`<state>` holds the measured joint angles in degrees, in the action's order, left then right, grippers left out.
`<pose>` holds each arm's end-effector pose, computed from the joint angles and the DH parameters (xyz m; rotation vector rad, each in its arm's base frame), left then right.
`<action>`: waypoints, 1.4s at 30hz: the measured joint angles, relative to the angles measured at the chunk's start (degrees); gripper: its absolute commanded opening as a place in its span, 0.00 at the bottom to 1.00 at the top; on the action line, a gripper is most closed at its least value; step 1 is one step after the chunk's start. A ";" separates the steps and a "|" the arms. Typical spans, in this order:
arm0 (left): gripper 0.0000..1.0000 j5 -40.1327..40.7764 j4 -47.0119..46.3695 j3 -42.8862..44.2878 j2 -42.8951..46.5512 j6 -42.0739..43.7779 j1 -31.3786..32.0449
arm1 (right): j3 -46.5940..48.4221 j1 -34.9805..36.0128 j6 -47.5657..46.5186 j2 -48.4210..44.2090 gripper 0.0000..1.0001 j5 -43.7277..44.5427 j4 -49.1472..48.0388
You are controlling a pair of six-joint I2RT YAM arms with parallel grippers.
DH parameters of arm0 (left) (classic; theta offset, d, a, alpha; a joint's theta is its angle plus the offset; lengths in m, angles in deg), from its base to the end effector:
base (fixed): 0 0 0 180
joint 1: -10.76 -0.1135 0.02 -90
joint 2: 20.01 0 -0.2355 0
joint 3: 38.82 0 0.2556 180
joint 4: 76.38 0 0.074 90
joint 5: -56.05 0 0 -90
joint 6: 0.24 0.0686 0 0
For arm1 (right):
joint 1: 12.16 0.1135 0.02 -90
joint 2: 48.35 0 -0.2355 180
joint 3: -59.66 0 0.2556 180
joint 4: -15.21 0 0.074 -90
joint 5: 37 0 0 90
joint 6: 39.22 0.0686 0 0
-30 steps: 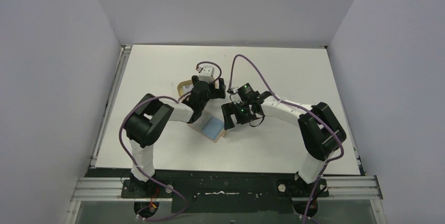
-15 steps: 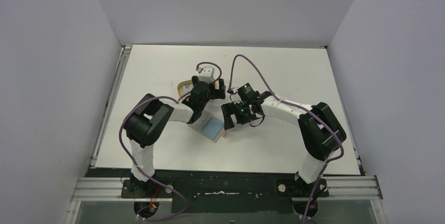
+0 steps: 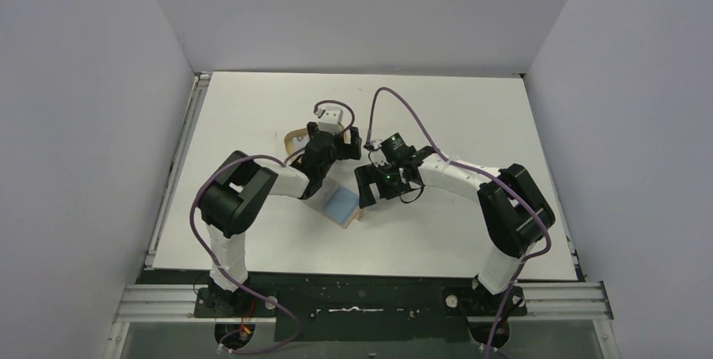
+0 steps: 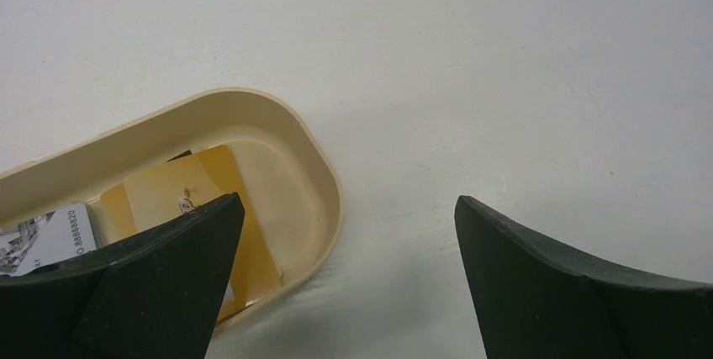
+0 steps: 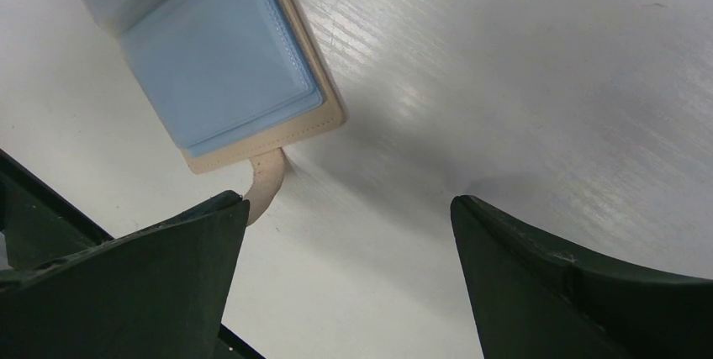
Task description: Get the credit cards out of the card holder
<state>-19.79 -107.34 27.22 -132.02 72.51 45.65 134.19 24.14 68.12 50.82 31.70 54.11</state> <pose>0.3554 -0.2274 0.1117 0.1086 1.8413 -0.4142 0.2684 0.2281 0.1160 -0.5825 2.7377 0.7659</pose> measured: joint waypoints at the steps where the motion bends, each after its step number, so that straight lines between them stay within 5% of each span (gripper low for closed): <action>1: 0.97 0.00 -0.28 -0.50 0.35 0.02 0.00 | 0.00 -0.02 0.00 0.00 0.97 0.02 0.00; 20: 0.97 3.48 -1.62 -12.00 28.48 4.00 -0.61 | -0.79 4.50 0.24 -2.54 0.91 5.11 -0.39; 37: 0.97 7.69 36.92 -18.73 53.02 -1.86 -3.08 | 3.23 9.99 4.42 2.86 0.72 6.58 -0.09; 42: 0.97 3.54 44.13 -21.97 53.42 -5.29 -5.84 | 5.86 12.76 4.70 6.32 0.46 7.37 0.61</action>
<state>-16.25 -63.21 5.26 -78.60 67.22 39.82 140.04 36.90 72.82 57.14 39.07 54.72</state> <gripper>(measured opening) 0.970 0.613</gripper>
